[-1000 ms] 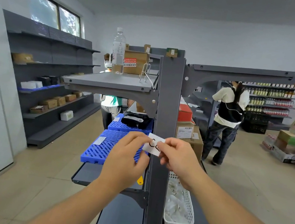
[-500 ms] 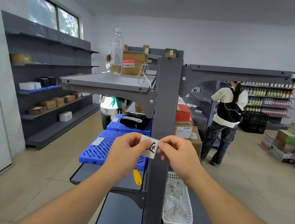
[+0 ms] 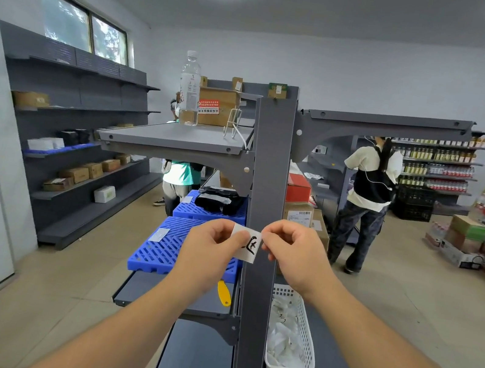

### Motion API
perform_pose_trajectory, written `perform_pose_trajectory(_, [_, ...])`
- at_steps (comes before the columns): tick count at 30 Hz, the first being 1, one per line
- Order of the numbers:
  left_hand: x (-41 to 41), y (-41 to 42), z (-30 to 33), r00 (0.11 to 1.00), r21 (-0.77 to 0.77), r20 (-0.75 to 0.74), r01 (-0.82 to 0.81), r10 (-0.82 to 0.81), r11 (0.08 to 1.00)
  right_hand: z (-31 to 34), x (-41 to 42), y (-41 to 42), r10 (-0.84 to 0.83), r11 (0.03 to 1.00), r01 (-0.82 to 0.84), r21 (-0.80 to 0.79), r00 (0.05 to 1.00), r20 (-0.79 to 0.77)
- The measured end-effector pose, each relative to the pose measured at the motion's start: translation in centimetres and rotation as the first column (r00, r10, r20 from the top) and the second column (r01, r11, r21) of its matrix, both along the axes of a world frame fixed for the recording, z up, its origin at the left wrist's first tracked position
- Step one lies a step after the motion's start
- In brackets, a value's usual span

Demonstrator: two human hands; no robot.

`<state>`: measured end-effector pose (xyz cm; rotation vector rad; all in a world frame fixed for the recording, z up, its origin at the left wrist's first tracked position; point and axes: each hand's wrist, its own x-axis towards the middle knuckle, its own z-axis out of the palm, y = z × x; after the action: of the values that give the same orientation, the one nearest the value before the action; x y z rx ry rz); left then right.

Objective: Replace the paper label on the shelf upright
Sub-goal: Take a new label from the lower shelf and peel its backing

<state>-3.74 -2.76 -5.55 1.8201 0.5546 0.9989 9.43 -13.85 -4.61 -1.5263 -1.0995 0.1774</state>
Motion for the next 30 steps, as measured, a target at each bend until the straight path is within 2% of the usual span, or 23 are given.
perform_pose_trajectory(8, [0.1,0.0,-0.3,0.999,0.007,0.049,0.002,-0.002,1.0,0.3,-0.5,-0.4,0.035,0.999,-0.035,-0.008,0.997,-0.066])
perform_pose_trajectory(13, [0.3,-0.2,-0.5,0.993,0.198,0.032,-0.119,0.115,0.973,0.4,-0.8,-0.3,0.034,0.999,-0.034,0.001,0.995,-0.097])
perform_pose_trajectory(20, [0.0,-0.6,-0.3,1.0,0.184,0.014,0.009,-0.011,0.983,0.2,-0.9,-0.4,0.057,0.998,-0.054,0.032,0.993,-0.1])
perform_pose_trajectory(30, [-0.3,-1.2,0.2,1.0,0.225,-0.012,0.01,-0.008,0.974,0.1,-0.9,-0.5,0.079,0.996,-0.075,0.047,0.992,-0.102])
